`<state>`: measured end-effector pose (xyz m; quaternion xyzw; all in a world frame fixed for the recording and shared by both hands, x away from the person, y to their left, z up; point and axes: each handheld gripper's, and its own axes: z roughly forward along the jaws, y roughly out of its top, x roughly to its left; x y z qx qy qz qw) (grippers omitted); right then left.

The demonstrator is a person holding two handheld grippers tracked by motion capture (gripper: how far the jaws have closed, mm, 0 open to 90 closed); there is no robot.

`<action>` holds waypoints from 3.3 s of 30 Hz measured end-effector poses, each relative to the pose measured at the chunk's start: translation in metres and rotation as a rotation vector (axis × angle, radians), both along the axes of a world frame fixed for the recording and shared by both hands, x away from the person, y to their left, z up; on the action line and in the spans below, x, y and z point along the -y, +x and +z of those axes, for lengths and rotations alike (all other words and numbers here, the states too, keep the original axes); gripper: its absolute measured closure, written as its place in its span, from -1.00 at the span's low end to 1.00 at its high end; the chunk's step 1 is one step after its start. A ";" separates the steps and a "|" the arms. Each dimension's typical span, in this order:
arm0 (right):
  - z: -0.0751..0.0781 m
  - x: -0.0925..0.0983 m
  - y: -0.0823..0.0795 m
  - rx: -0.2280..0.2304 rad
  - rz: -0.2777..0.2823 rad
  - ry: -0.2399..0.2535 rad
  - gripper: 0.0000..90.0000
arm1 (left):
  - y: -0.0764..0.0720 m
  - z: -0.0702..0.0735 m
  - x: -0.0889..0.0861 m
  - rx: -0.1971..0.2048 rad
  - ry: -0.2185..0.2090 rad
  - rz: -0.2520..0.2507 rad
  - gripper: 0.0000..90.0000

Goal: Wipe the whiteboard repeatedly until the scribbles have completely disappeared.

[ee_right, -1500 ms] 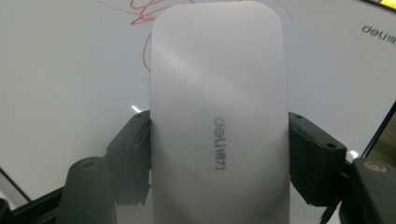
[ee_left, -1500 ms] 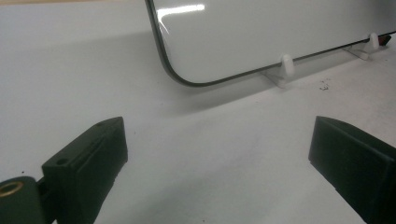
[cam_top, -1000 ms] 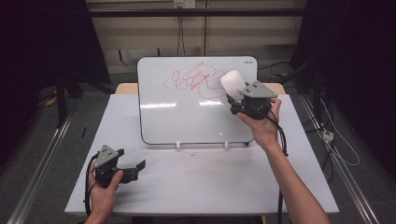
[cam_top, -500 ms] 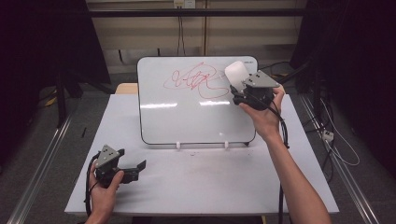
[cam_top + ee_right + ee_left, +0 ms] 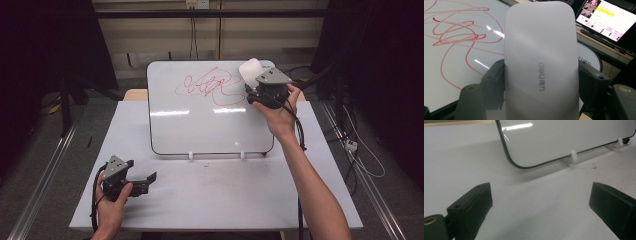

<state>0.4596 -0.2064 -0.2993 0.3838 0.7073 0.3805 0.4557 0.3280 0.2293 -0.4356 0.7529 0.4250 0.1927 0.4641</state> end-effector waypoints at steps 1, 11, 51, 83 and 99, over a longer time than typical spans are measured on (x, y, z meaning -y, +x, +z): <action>0.001 -0.001 0.001 0.002 -0.001 -0.004 -0.30 | 0.000 0.000 0.000 -0.003 0.002 0.001 -0.89; -0.001 -0.008 0.015 -0.020 -0.020 -0.035 -0.30 | 0.000 0.000 -0.002 -0.001 -0.001 0.003 -0.89; -0.025 -0.027 0.013 -0.068 -0.010 -0.075 -0.30 | 0.000 0.000 0.001 -0.001 0.010 -0.003 -0.89; -0.058 -0.062 -0.014 -0.090 0.081 -0.134 -0.30 | -0.001 0.000 0.000 -0.002 0.012 0.000 -0.89; -0.031 -0.046 0.009 -0.078 0.041 -0.090 -0.30 | -0.002 0.000 0.000 0.003 0.014 -0.003 -0.89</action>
